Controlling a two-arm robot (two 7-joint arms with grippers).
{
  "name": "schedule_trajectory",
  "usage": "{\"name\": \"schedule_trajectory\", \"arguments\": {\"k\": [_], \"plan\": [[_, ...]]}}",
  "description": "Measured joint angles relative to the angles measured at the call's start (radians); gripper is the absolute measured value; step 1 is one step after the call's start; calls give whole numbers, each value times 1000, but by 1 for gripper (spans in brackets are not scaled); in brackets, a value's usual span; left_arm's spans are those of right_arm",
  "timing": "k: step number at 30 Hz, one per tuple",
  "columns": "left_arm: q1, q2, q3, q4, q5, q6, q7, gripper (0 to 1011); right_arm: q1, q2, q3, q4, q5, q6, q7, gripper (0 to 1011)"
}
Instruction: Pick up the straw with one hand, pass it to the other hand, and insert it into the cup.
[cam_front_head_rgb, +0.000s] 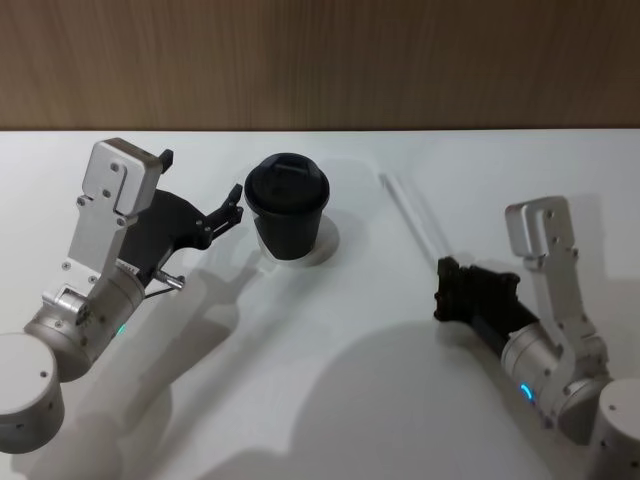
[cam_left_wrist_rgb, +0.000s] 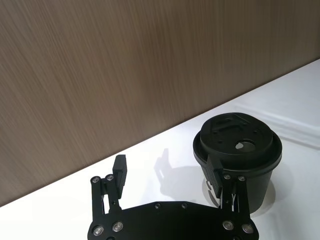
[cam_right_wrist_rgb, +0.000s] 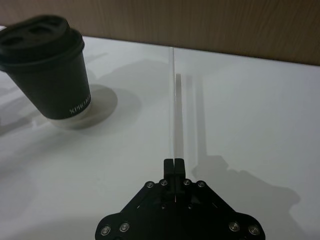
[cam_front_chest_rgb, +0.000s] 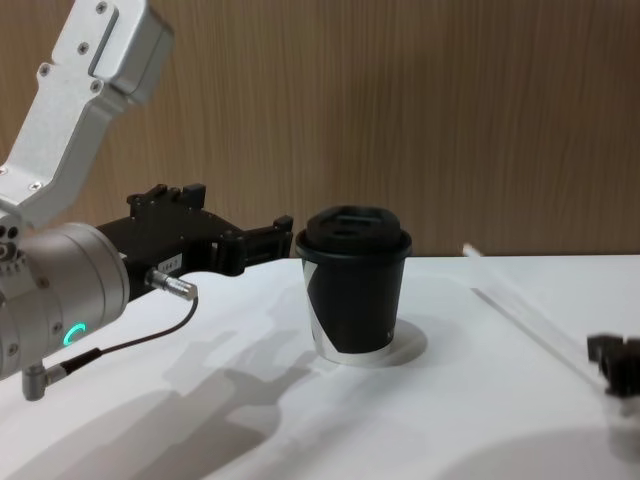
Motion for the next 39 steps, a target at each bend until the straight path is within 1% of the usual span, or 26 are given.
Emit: {"name": "schedule_trajectory", "arguments": {"k": [6, 7, 11, 12, 13, 18, 19, 21, 25, 28, 31, 32, 33, 39], "plan": [[0, 0, 0, 0, 0, 0, 0, 1001, 18, 4, 14, -14, -10, -57, 10, 8], [0, 0, 0, 0, 0, 0, 0, 1001, 18, 4, 14, -14, -10, -57, 10, 8], [0, 0, 0, 0, 0, 0, 0, 1001, 38, 8, 25, -23, -15, -108, 26, 7], [0, 0, 0, 0, 0, 0, 0, 1001, 38, 8, 25, -23, -15, -108, 26, 7], [0, 0, 0, 0, 0, 0, 0, 1001, 46, 10, 29, -25, -15, -126, 33, 8], [0, 0, 0, 0, 0, 0, 0, 1001, 72, 12, 38, -26, -14, -174, 59, 7], [0, 0, 0, 0, 0, 0, 0, 1001, 82, 13, 41, -25, -9, -193, 70, 8], [0, 0, 0, 0, 0, 0, 0, 1001, 94, 14, 44, -23, -3, -210, 84, 7], [0, 0, 0, 0, 0, 0, 0, 1002, 126, 16, 51, -11, 24, -262, 127, 8], [0, 0, 0, 0, 0, 0, 0, 1001, 143, 18, 53, -2, 40, -286, 155, 8], [0, 0, 0, 0, 0, 0, 0, 1001, 172, 22, 56, 15, 73, -325, 202, 8], [0, 0, 0, 0, 0, 0, 0, 1001, 172, 22, 56, 15, 73, -325, 202, 8], [0, 0, 0, 0, 0, 0, 0, 1001, 182, 24, 57, 23, 90, -339, 223, 8], [0, 0, 0, 0, 0, 0, 0, 1001, 225, 34, 58, 58, 150, -389, 309, 7]]}}
